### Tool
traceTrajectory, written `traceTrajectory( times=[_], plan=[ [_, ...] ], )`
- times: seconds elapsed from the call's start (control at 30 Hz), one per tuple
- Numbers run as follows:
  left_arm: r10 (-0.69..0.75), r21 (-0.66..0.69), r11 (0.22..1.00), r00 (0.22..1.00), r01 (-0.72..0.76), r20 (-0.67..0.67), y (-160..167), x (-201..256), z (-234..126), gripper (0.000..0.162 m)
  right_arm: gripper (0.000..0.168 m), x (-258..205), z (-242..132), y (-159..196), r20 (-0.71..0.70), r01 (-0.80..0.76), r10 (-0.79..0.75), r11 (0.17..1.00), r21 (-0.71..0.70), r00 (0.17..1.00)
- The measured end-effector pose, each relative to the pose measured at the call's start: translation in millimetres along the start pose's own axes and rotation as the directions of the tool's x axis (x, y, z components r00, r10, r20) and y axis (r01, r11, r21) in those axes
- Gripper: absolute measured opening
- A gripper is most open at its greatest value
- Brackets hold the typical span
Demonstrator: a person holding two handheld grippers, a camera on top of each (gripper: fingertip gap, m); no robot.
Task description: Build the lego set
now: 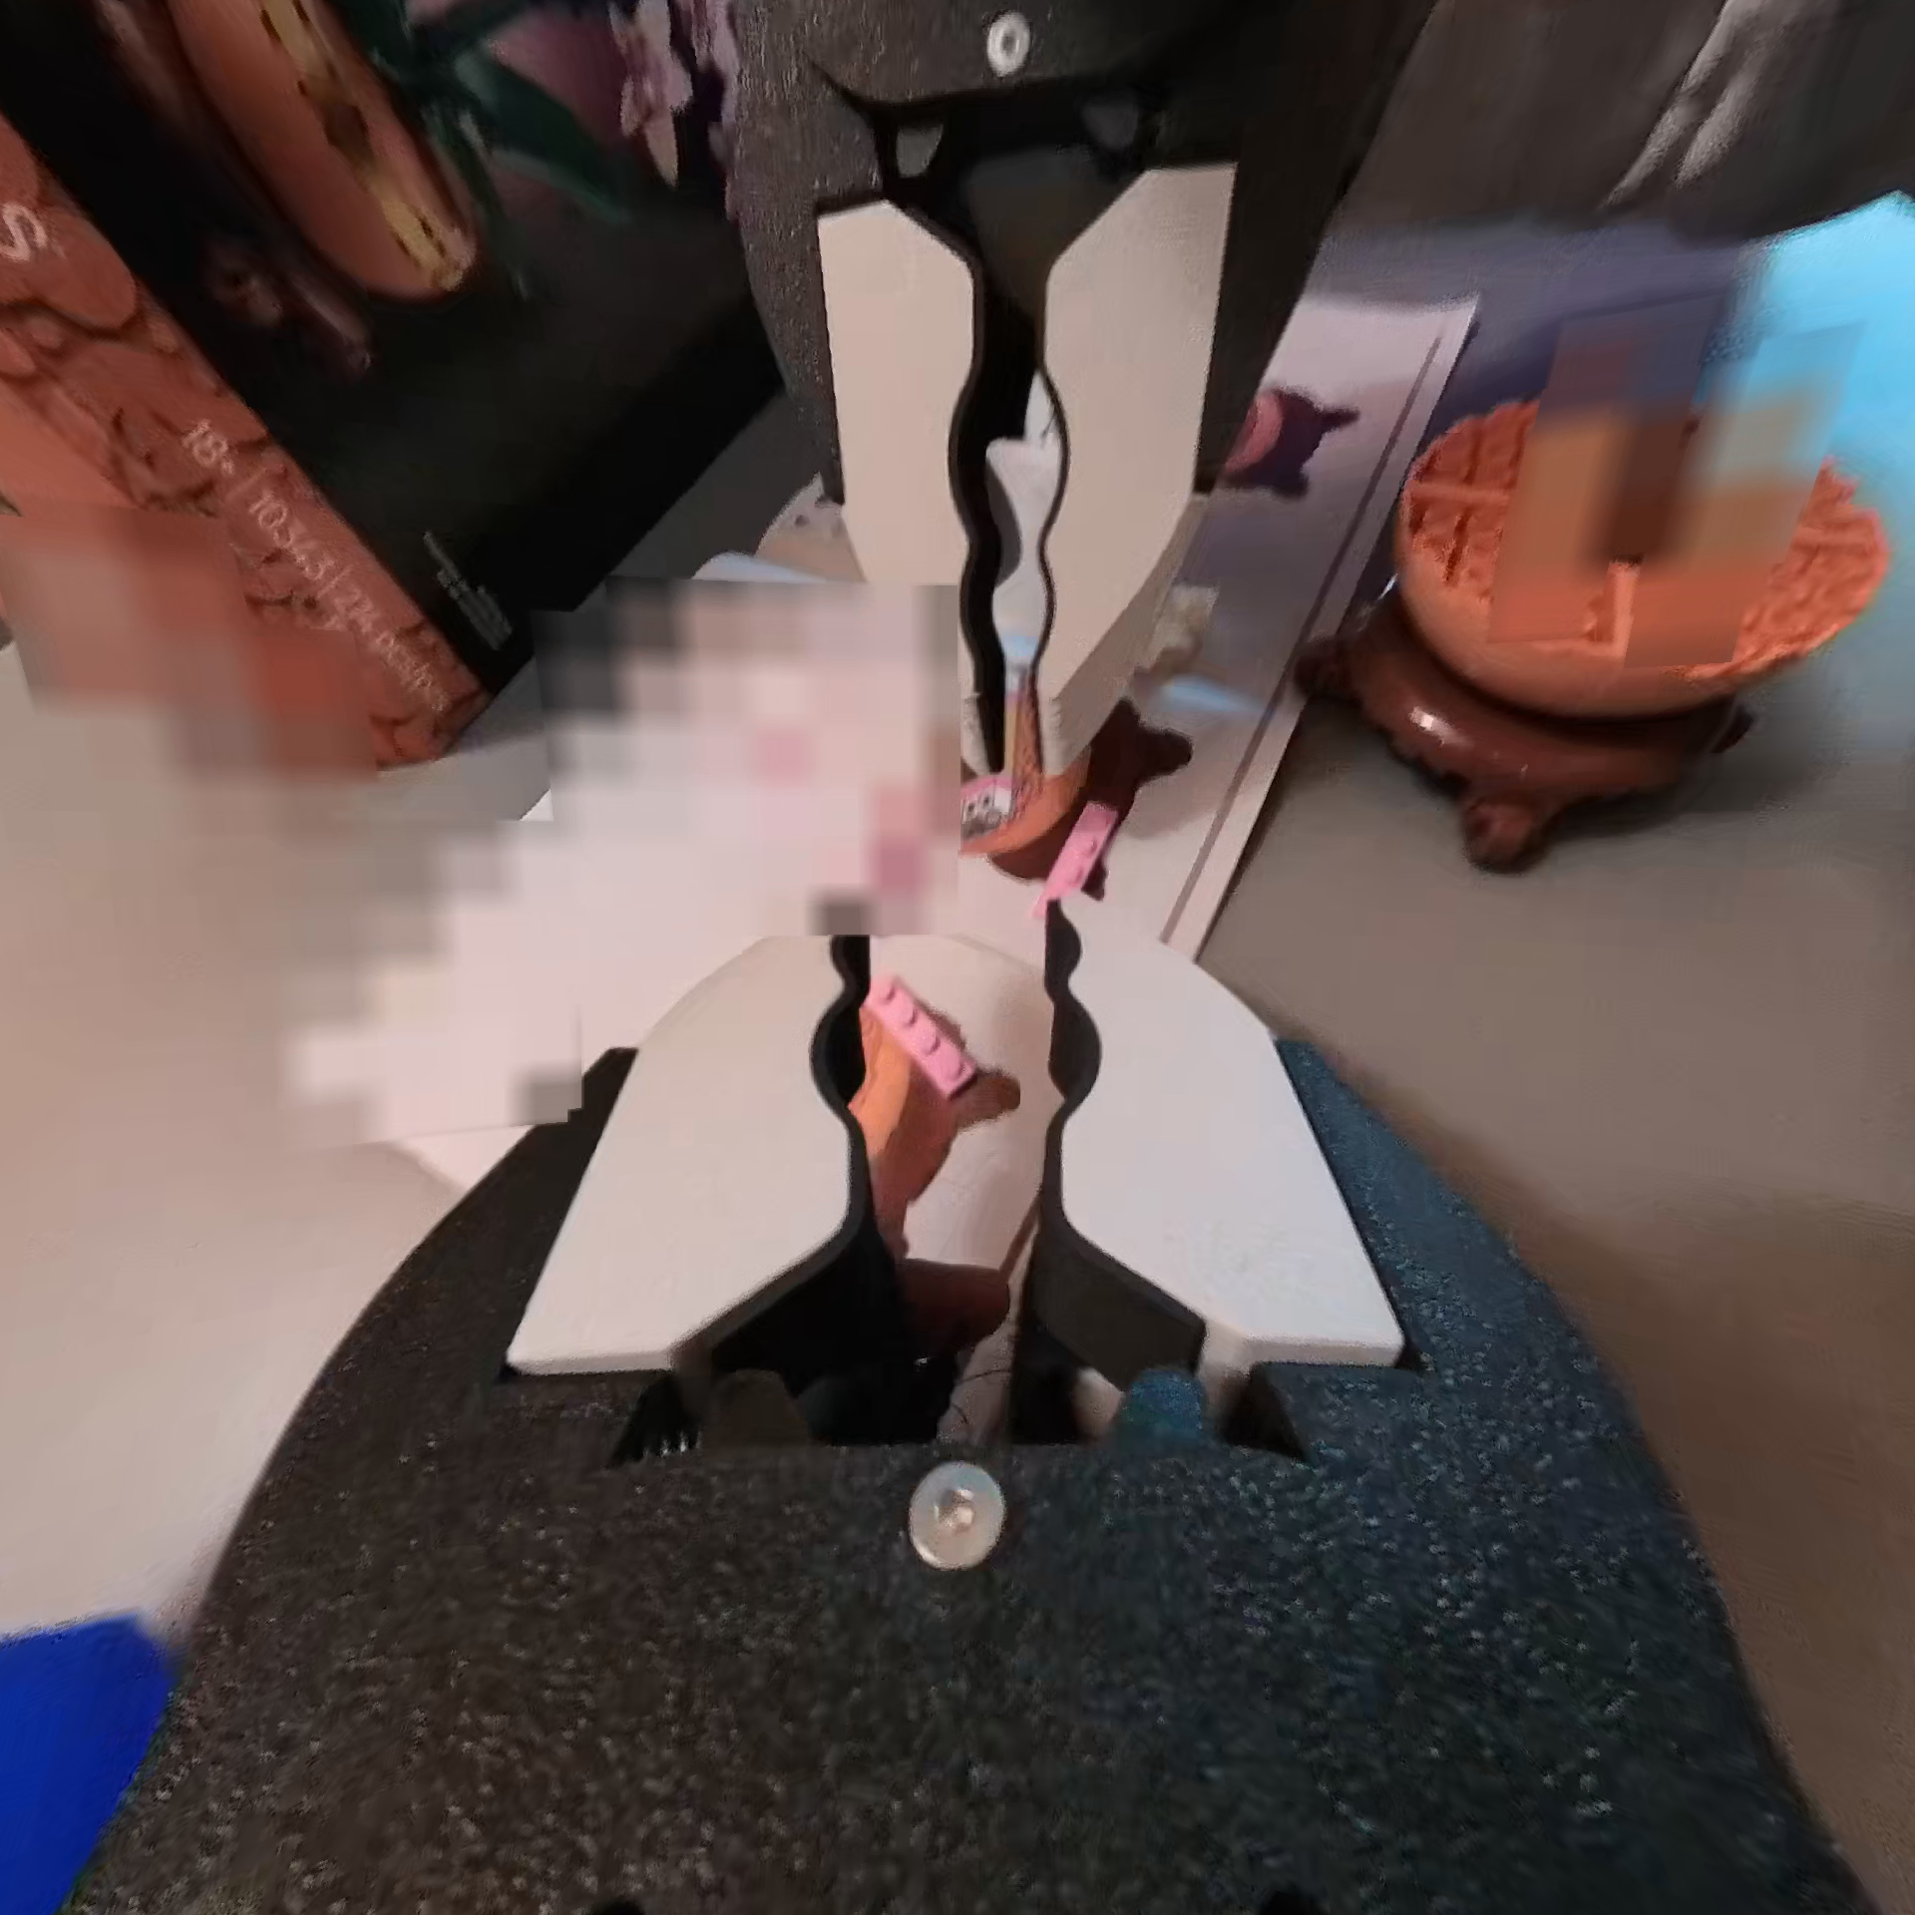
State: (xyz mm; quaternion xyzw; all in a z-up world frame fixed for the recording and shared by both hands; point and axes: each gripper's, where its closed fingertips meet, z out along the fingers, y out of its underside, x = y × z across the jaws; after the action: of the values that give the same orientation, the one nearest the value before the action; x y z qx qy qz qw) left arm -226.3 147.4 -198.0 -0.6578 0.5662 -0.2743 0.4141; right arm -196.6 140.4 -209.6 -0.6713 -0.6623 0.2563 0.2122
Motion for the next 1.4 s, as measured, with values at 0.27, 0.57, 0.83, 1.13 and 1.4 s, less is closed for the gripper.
traceTrajectory(
  times=[0.27, 0.57, 0.83, 1.13, 1.4],
  plan=[
    [-0.095, -0.09, 0.991, 0.991, 0.103, 0.09, 12, -14, -15, 0.028, 0.021, 14, 26, -28, 0.088, 0.231, -0.234, 0.972, 0.043, 0.968],
    [-0.107, -0.038, 0.993, 0.991, 0.11, 0.076, 7, -10, -19, 0.027, 0.007, 21, 48, -18, 0.2, 0.385, -0.367, 0.921, -0.059, 0.908],
    [-0.14, 0.086, 0.987, 0.988, 0.134, 0.071, -5, -13, -13, 0.025, 0.005, 18, 4, -33, 0.084, 0.166, -0.174, 0.982, 0.093, 0.981],
    [-0.096, 0.151, 0.985, 0.993, 0.085, 0.067, -23, -5, -2, 0.016, 0.005, 10, -16, -35, -0.004, 0.137, -0.137, 0.985, 0.103, 0.991],
    [-0.108, 0.214, 0.972, 0.994, 0.1, 0.026, -36, 1, -3, 0.008, 0.005, 4, -26, -37, -0.028, 0.128, -0.125, 0.978, 0.162, 0.992]
  ],
)
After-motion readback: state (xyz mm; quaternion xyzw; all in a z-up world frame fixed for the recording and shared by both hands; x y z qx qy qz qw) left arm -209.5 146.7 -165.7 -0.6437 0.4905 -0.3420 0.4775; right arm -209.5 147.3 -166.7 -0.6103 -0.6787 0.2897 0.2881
